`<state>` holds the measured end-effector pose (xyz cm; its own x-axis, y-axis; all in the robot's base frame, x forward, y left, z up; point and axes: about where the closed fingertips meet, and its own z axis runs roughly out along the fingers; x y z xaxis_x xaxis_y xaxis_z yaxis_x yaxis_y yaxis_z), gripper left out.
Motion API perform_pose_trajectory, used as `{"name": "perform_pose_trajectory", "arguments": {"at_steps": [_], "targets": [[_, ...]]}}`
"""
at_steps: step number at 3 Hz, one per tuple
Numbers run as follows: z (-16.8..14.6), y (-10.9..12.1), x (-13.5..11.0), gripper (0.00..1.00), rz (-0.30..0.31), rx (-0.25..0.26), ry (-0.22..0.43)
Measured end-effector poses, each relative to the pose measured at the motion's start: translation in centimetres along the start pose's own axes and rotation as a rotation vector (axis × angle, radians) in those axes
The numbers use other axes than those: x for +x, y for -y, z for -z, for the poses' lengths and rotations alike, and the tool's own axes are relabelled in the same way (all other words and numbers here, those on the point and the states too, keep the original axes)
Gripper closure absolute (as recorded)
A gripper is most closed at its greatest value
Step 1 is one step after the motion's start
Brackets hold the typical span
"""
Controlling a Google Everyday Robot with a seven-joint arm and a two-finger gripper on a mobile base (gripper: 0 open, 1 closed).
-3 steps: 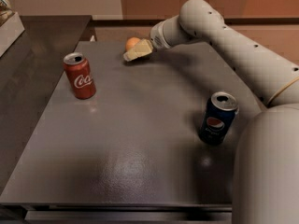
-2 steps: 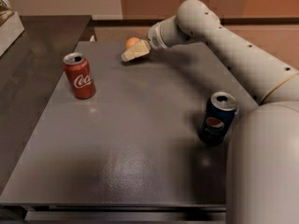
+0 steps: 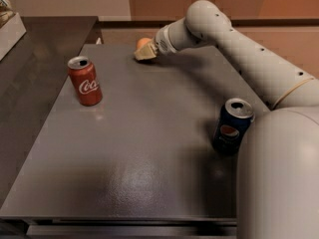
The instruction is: Move orange near pepsi can
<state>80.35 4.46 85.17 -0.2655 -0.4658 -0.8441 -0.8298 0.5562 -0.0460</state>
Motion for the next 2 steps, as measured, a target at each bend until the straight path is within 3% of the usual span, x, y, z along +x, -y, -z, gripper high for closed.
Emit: {"name": "perform_pose_trajectory", "arguments": {"at_steps": [2], "targets": [[3.2,-0.3,-1.1,0.96,0.019,0.029,0.031]]}}
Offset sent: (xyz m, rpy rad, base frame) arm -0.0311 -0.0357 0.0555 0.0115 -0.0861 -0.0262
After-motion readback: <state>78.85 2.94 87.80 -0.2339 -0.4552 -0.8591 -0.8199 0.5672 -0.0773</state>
